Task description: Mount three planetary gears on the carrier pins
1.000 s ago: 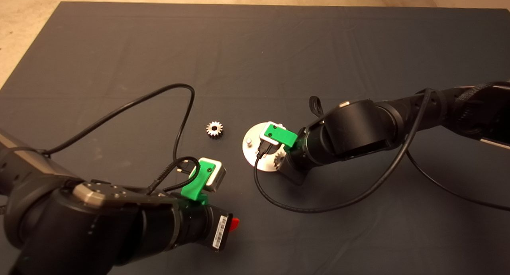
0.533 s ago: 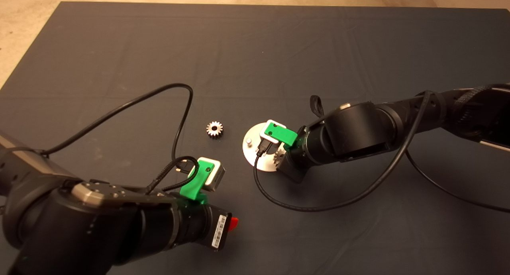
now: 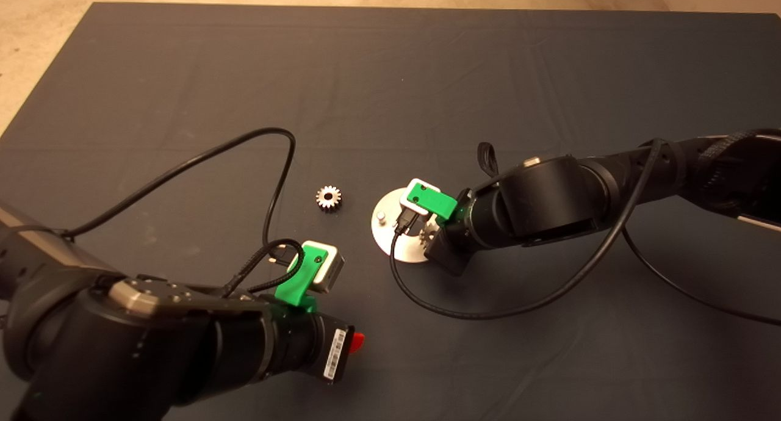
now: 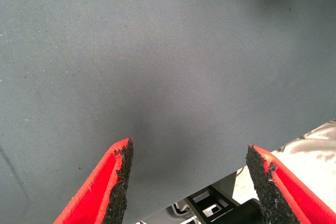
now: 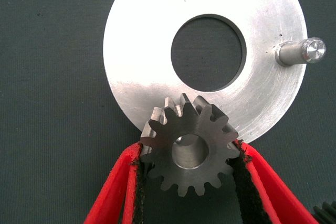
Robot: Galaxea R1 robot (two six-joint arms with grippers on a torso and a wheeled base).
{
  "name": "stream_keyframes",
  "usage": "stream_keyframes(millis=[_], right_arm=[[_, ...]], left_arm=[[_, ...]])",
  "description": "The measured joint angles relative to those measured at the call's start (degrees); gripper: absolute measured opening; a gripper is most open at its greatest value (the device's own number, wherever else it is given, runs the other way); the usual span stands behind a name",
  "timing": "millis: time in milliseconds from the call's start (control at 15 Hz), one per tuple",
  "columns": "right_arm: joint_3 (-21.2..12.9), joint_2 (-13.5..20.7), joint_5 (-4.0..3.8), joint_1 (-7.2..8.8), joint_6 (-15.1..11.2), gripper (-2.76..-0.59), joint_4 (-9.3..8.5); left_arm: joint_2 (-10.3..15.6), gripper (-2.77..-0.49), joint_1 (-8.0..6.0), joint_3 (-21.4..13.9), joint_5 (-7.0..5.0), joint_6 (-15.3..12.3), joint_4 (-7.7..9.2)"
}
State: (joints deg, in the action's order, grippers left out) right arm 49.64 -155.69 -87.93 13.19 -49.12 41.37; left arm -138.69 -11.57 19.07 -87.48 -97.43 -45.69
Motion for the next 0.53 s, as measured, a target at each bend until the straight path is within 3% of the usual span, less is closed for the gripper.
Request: stream_keyframes(millis=[533], right_arm=[[0.09, -0.24, 0.04, -0.05, -0.02, -2.39, 0.18]], left_arm=[[0.18, -1.77, -0.02, 0.0, 0.01, 0.0, -0.09]])
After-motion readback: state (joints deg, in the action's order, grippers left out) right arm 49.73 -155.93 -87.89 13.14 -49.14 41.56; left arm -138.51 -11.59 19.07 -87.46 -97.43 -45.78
